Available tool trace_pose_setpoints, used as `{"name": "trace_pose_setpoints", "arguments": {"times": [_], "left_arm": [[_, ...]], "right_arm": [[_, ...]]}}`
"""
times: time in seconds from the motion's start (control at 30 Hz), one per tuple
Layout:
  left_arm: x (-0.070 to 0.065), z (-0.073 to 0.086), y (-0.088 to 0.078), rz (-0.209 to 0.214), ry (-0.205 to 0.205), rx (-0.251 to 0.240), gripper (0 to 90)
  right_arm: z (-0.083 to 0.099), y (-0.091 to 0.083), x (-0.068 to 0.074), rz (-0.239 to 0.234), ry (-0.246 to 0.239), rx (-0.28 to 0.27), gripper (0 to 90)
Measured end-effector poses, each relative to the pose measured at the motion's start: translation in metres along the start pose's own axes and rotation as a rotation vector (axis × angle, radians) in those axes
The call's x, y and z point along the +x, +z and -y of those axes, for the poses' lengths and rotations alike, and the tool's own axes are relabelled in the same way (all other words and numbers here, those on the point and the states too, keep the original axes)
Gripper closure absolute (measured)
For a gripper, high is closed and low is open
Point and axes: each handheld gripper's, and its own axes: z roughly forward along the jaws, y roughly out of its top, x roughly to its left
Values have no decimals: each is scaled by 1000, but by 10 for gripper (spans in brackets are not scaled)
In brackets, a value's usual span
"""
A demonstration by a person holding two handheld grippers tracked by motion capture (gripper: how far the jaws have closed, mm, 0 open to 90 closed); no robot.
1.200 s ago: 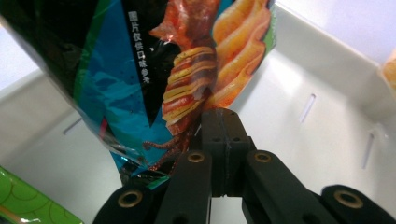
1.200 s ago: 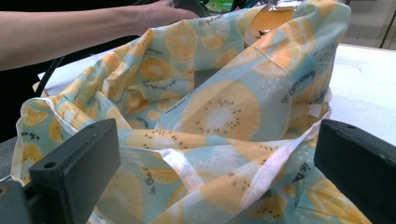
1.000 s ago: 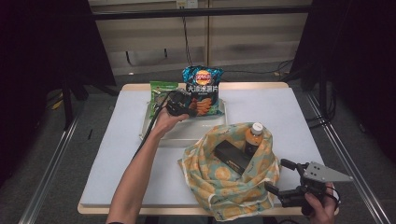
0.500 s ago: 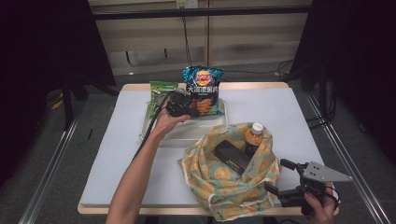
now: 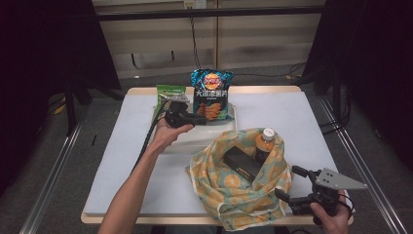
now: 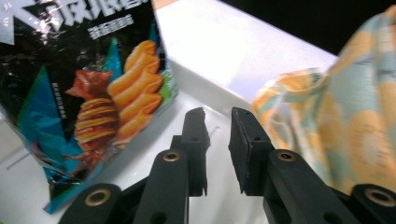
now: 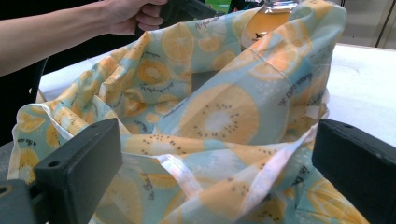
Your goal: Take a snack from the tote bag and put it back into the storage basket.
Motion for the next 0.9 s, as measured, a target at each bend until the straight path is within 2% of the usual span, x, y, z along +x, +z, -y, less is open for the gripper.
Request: {"name": "trace_pose_setpoints", "arguments": {"times": [0.1, 0.2, 0.23, 0.47, 0.53, 0.6, 0.67, 0.73, 0.77, 0.83, 0.87, 0.9], "left_arm": [[-10, 2, -8, 12, 8, -23, 709], [-24, 5, -13, 19, 32, -26, 662], [-30, 6, -15, 24, 36, -43, 643], [-62, 7, -25, 50, 95, -52, 559], [-72, 5, -29, 69, 109, -66, 549], [-81, 3, -30, 84, 126, -68, 538], [-89, 7, -27, 93, 131, -60, 515], [-93, 13, -18, 98, 129, -57, 470], [-94, 16, -13, 101, 123, -42, 455], [-95, 20, -1, 76, 139, 9, 422], [-94, 22, 4, 86, 134, 18, 407], [-93, 24, 8, 77, 132, 27, 409]], "right_arm": [[-1, 3, 2, 8, 6, 4, 75], [-3, 6, 4, 3, 24, 7, 131], [-4, 7, 6, 5, 25, 7, 138], [-13, 9, 10, 7, 6, 3, 237], [-17, 7, 10, 1, 9, -11, 255], [-21, 7, 10, 5, 4, -3, 281], [-24, 10, 11, 13, 4, 7, 271], [-26, 14, 12, 23, 11, 18, 208], [-25, 17, 12, 26, 9, 28, 187], [-23, 24, 10, 31, 5, 57, 169], [-21, 28, 10, 41, 5, 68, 144], [-20, 31, 9, 53, 4, 73, 126]]}}
